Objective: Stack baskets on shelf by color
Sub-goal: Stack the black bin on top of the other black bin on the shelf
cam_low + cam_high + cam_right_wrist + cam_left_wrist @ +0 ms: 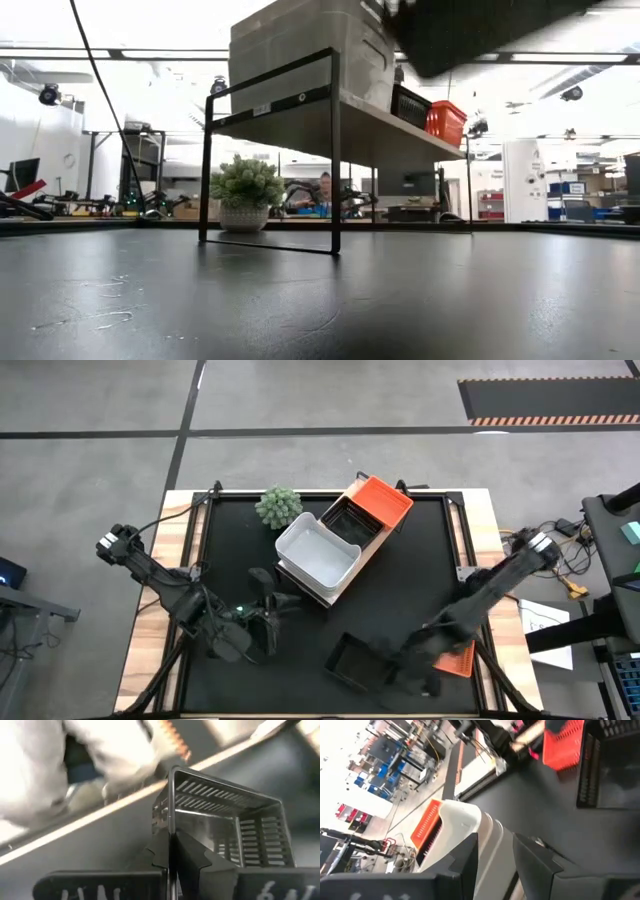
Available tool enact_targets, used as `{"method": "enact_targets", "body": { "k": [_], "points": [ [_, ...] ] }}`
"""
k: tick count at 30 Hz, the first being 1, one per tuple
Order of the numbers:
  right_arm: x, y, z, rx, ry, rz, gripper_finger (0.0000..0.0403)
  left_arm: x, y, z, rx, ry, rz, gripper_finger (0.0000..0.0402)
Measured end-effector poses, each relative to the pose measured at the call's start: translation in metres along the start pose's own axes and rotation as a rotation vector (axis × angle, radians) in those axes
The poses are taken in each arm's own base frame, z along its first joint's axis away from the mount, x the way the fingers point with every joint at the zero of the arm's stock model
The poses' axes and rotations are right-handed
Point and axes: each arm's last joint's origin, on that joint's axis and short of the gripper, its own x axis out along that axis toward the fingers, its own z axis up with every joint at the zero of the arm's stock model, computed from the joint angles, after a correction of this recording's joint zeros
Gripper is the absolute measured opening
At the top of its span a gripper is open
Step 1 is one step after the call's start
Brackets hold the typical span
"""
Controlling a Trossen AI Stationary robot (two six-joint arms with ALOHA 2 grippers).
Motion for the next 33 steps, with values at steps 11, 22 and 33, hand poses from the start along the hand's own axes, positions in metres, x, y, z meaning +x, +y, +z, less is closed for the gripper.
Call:
{"method": "enact_targets", "body": {
  "k": [11, 22, 33],
  "points": [
    [-0.122, 0.009, 0.011, -0.111, -0.272, -0.293, 0.0009, 0.000, 0.004, 0.008, -0.035, -0.061, 0.021, 0.0107],
    [-0.188, -0.048, -0.020, -0.109, -0.133, -0.657, 0.0009, 0.000, 0.005, 0.009, -0.048, -0.070, 0.024, 0.0107],
    [-0.234, -0.126, -0.103, 0.008, 0.079, -0.572, 0.0009, 0.000, 0.007, 0.013, -0.040, -0.095, 0.034, 0.0107]
  ]
}}
